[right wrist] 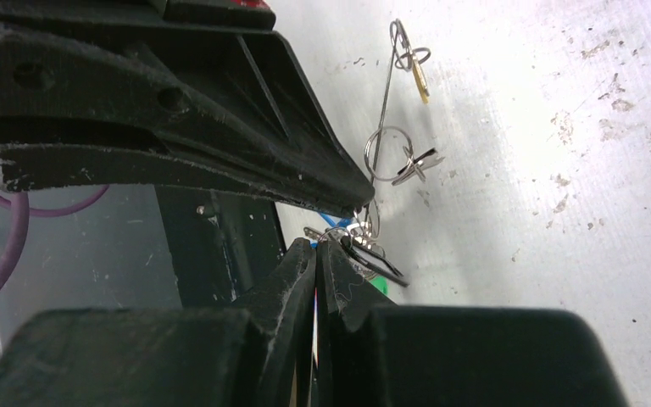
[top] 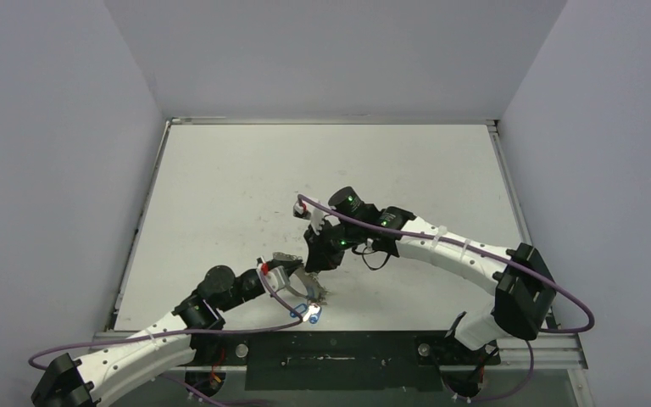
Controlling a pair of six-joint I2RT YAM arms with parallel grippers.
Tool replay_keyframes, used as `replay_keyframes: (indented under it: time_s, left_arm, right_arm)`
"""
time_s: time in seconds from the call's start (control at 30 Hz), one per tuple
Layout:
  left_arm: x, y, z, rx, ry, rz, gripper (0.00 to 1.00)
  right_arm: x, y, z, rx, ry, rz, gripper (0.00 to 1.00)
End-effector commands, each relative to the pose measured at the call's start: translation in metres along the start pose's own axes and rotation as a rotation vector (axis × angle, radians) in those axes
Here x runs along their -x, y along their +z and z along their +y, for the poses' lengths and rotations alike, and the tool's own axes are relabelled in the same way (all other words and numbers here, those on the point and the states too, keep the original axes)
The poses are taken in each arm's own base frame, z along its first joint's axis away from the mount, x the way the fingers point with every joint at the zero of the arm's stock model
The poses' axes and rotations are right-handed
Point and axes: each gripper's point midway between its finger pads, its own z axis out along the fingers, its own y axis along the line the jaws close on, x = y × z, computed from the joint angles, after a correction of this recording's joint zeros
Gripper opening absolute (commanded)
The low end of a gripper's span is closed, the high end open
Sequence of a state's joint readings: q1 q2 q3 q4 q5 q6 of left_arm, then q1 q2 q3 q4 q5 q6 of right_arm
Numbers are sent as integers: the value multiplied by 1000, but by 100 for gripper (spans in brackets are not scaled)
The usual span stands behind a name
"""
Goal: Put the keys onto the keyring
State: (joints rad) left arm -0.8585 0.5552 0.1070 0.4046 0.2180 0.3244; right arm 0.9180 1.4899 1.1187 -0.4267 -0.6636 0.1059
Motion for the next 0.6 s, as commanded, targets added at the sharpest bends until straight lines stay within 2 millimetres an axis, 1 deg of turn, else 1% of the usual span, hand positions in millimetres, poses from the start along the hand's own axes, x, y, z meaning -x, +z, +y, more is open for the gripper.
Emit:
replay_keyframes:
  time_s: [0.0, 0.07, 0.3, 0.57]
  left_arm:
    - [29, 3, 3, -3, 13, -108, 0]
    - [30, 3, 2, -5, 13, -111, 0]
    - [30, 3, 2, -4, 15, -112, 0]
    - [30, 2, 2, -6, 15, -113, 0]
  right_arm:
    - [33, -1, 3, -9, -44, -83, 0]
    - [35, -1, 3, -15, -44, -85, 0]
    - [24, 0, -11, -75, -18, -52, 0]
    - [18, -3, -22, -108, 12, -53, 0]
